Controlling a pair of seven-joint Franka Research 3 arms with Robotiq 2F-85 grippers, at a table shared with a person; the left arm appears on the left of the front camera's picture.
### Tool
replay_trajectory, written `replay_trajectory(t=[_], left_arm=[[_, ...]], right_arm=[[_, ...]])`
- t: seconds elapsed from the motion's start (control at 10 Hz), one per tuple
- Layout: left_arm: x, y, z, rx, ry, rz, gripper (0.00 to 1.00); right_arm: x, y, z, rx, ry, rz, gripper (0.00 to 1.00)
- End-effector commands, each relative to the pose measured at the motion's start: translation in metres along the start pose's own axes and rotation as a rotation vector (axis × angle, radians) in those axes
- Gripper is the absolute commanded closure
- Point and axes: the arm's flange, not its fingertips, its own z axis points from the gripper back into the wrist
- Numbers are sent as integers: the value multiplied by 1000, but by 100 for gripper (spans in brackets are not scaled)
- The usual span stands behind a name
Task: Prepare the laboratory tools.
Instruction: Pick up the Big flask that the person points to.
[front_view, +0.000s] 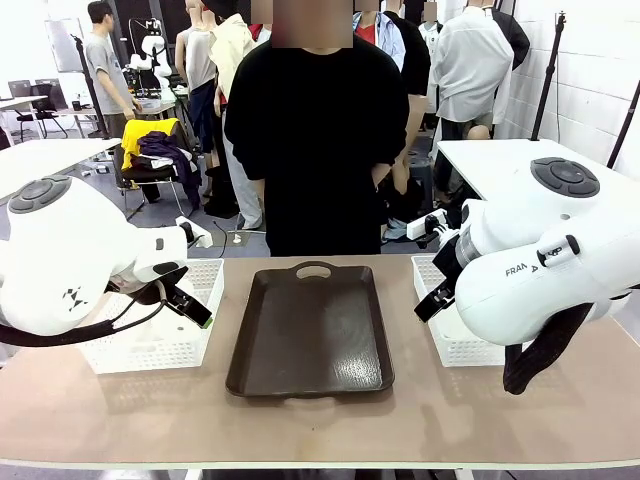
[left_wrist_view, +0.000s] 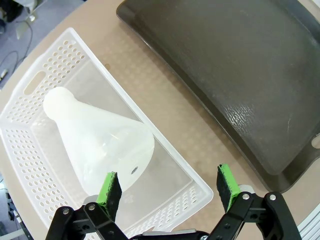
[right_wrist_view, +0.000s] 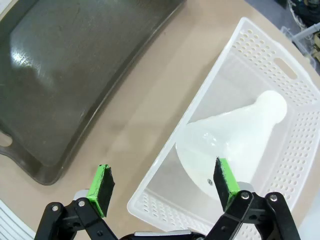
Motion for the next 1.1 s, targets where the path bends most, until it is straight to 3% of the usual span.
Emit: replay_trajectory(t=[0.0,0.2,0.4,0.8,1.0], left_arm=[[5,6,13,25,-37,10,0],[18,28,42,24,-90,58,0],[28,52,76,-125,-114,137,0],[31,115,108,-542,-138,320,0],[23,149,103,-736,-109,426,0]], right_arm=[[3,-6,17,21,-25,-11,0],[10,-22,57,116,-54,-6,0],[15,-45,96,230,-57,-42,0],[11,-116,111,853,-47,-74,0],[3,-147,99,1077,-64,-103,0]])
